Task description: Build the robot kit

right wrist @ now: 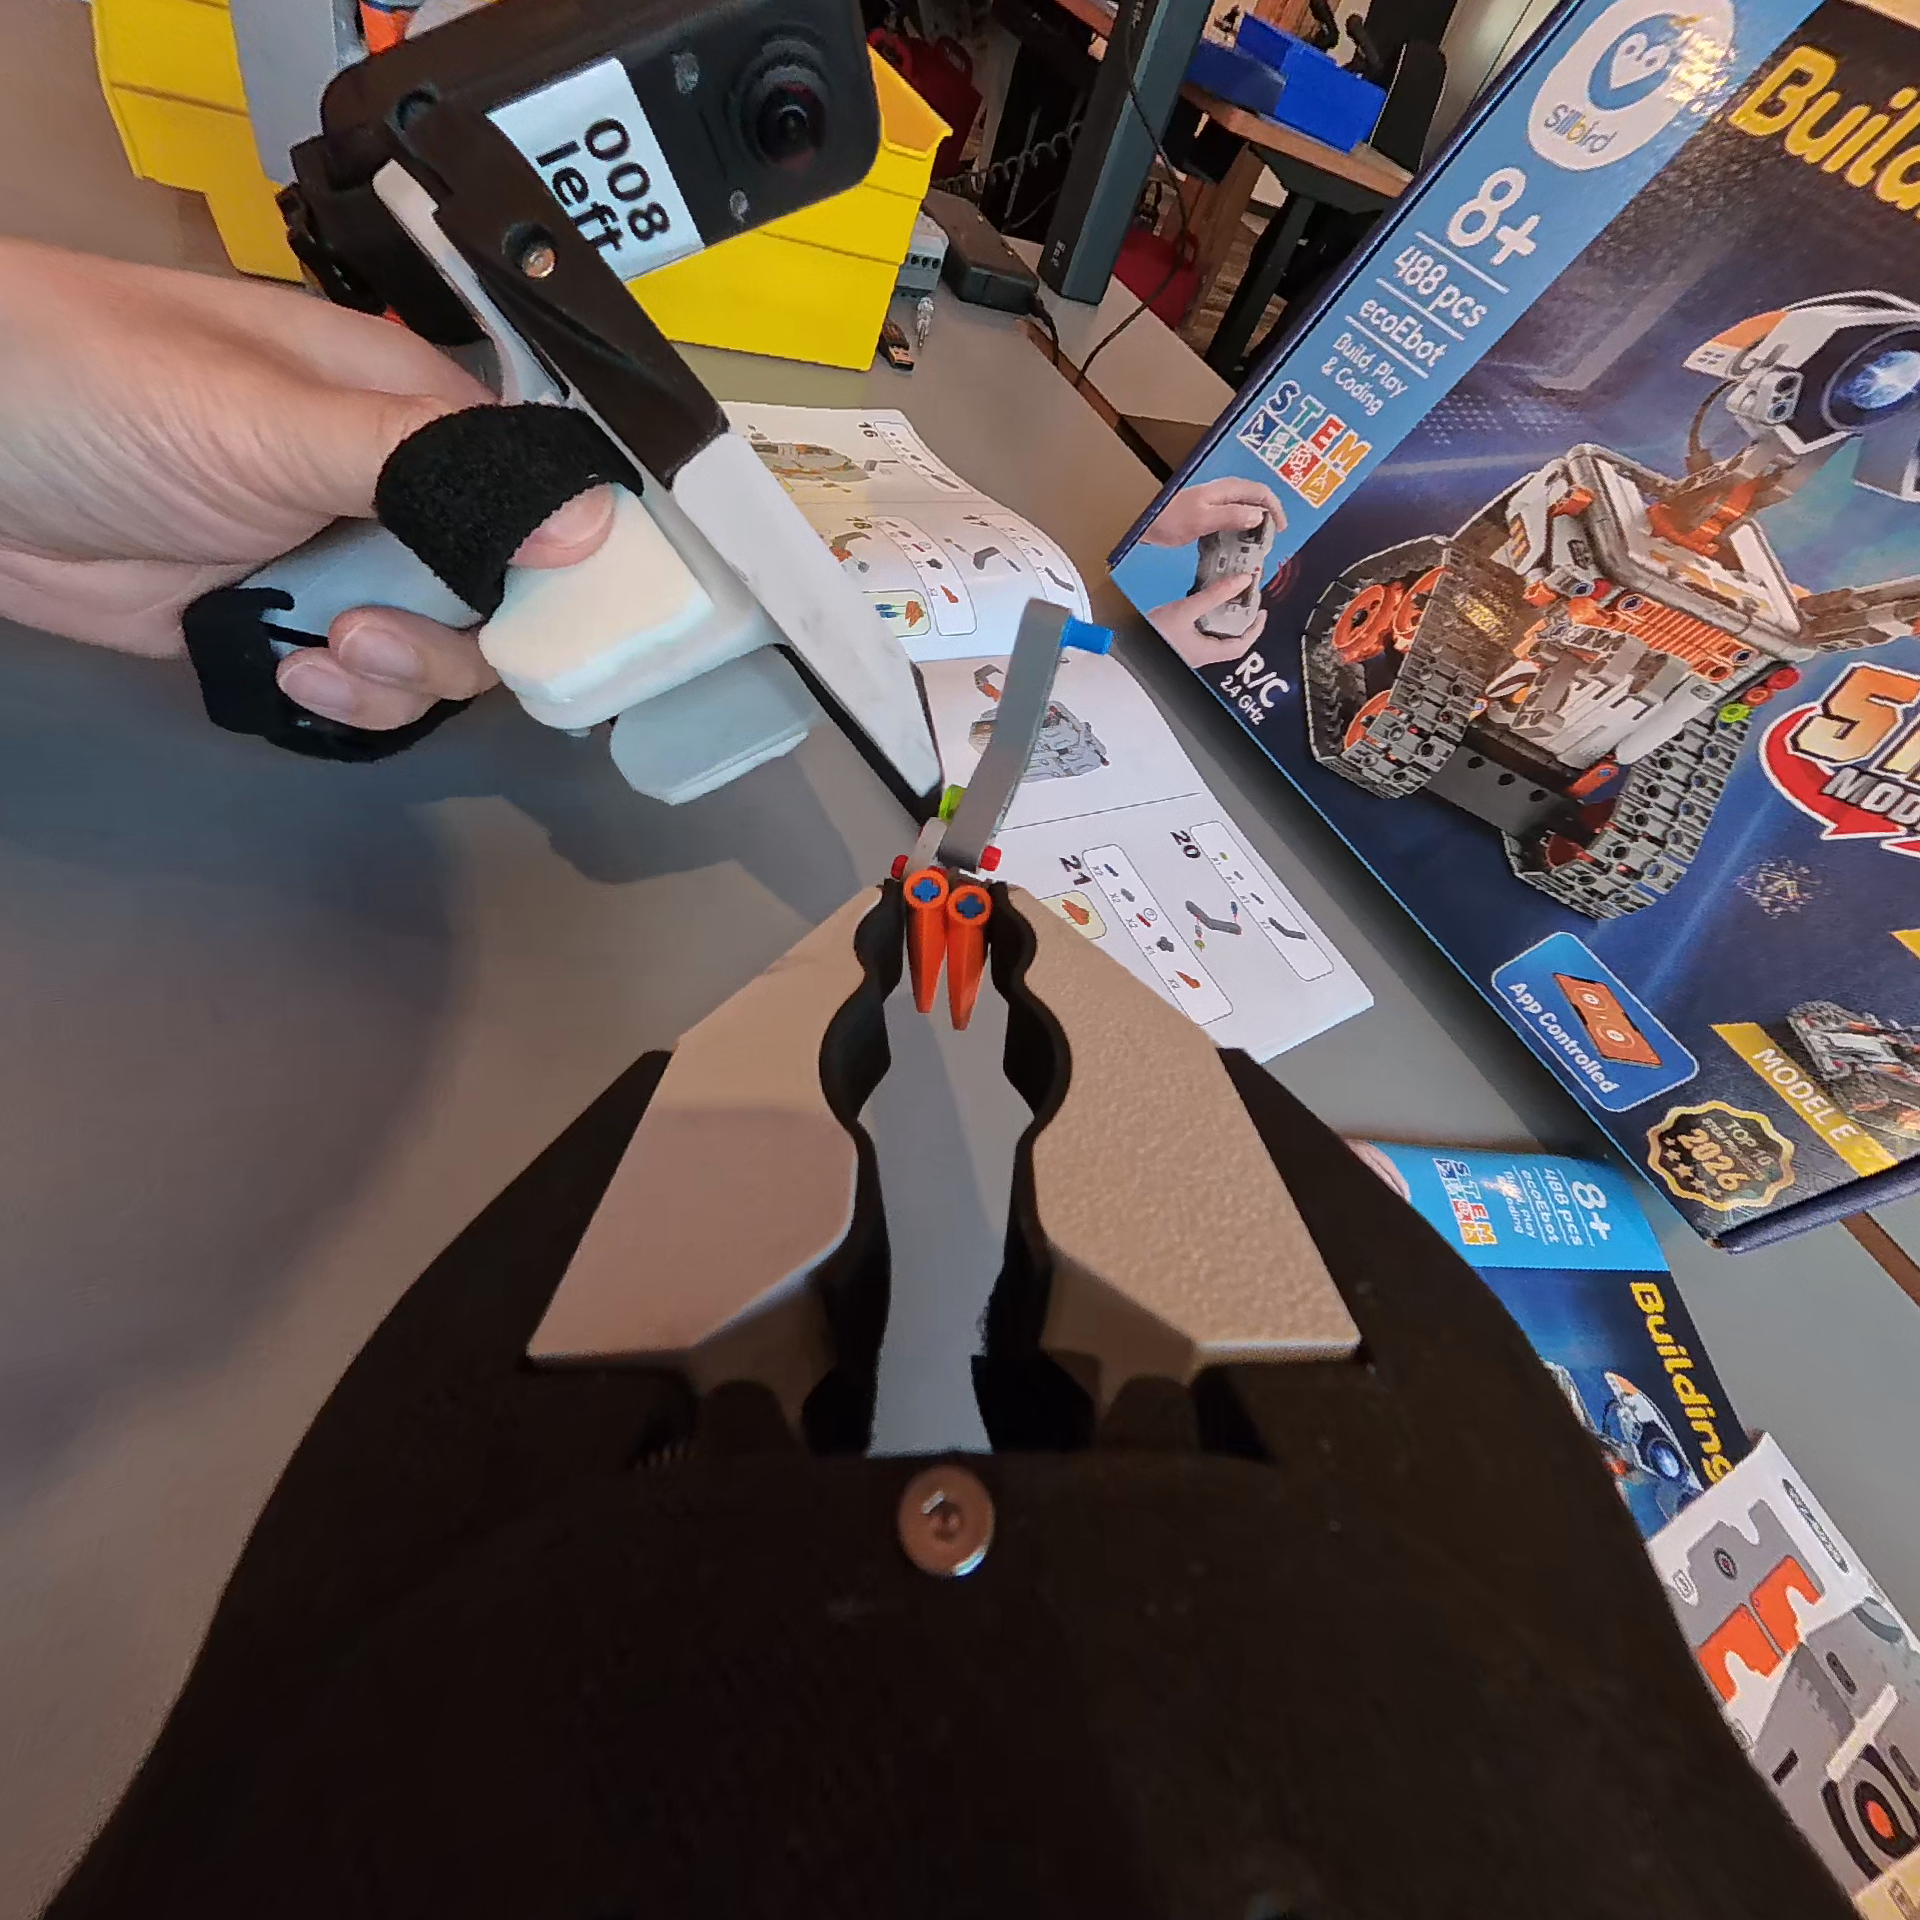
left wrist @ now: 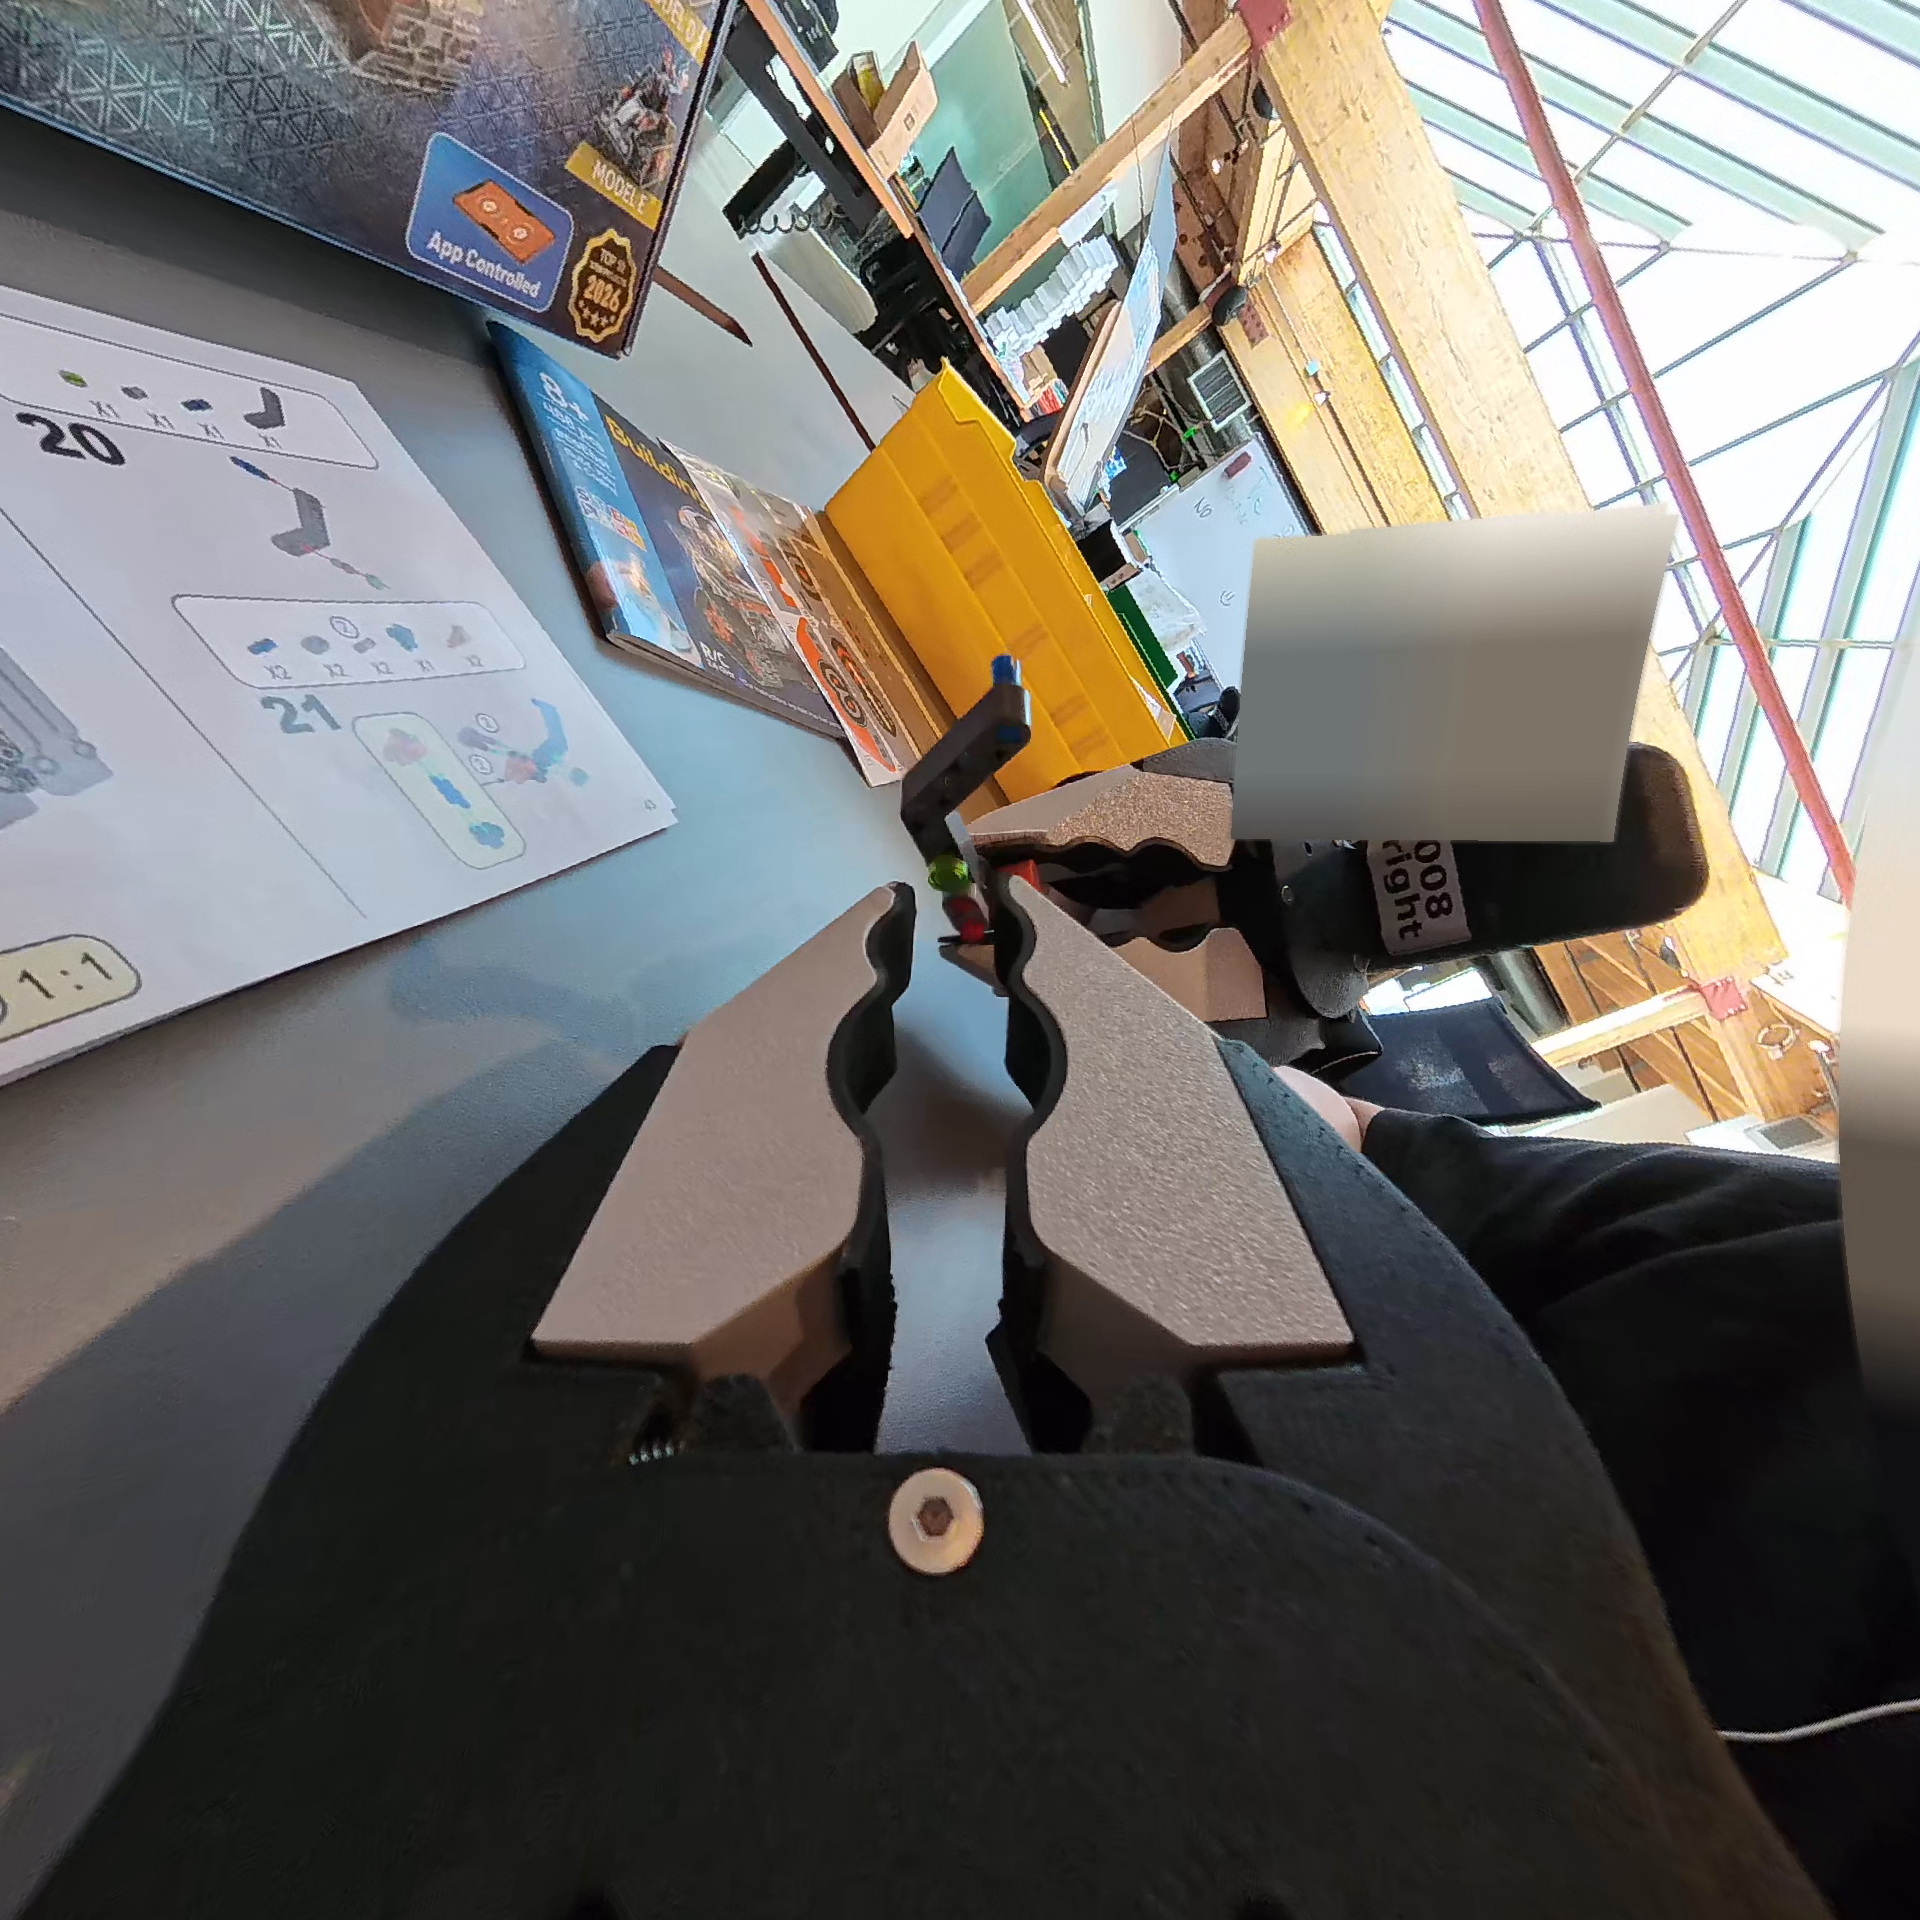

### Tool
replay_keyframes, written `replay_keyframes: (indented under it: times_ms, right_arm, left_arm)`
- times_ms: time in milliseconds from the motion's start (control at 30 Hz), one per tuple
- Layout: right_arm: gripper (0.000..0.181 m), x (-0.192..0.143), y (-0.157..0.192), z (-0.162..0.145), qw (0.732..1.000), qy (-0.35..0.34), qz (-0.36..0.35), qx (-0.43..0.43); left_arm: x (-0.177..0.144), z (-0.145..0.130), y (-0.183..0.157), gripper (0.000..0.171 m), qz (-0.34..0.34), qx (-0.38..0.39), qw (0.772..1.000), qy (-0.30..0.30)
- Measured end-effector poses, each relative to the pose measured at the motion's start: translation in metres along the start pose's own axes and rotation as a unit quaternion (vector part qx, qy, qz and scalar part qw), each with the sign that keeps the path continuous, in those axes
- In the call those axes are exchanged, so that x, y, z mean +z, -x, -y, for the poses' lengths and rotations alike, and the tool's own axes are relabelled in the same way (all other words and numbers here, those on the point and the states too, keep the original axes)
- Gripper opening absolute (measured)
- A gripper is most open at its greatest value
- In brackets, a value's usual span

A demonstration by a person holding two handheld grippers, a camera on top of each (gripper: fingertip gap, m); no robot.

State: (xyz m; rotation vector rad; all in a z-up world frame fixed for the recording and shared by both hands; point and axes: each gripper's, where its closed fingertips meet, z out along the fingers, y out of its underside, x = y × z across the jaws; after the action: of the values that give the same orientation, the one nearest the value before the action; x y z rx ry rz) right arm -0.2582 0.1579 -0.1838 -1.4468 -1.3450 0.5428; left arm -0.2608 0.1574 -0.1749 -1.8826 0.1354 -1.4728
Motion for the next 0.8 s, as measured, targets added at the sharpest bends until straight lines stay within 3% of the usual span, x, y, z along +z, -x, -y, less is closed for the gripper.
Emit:
replay_keyframes:
  times_ms: [800]
  right_arm:
    - [0.016,0.001,0.010,0.005,0.999,-0.017,0.026,-0.010]
  left_arm:
    - [0.003,-0.006,-0.006,0.006,-0.036,-0.037,0.998,0.019]
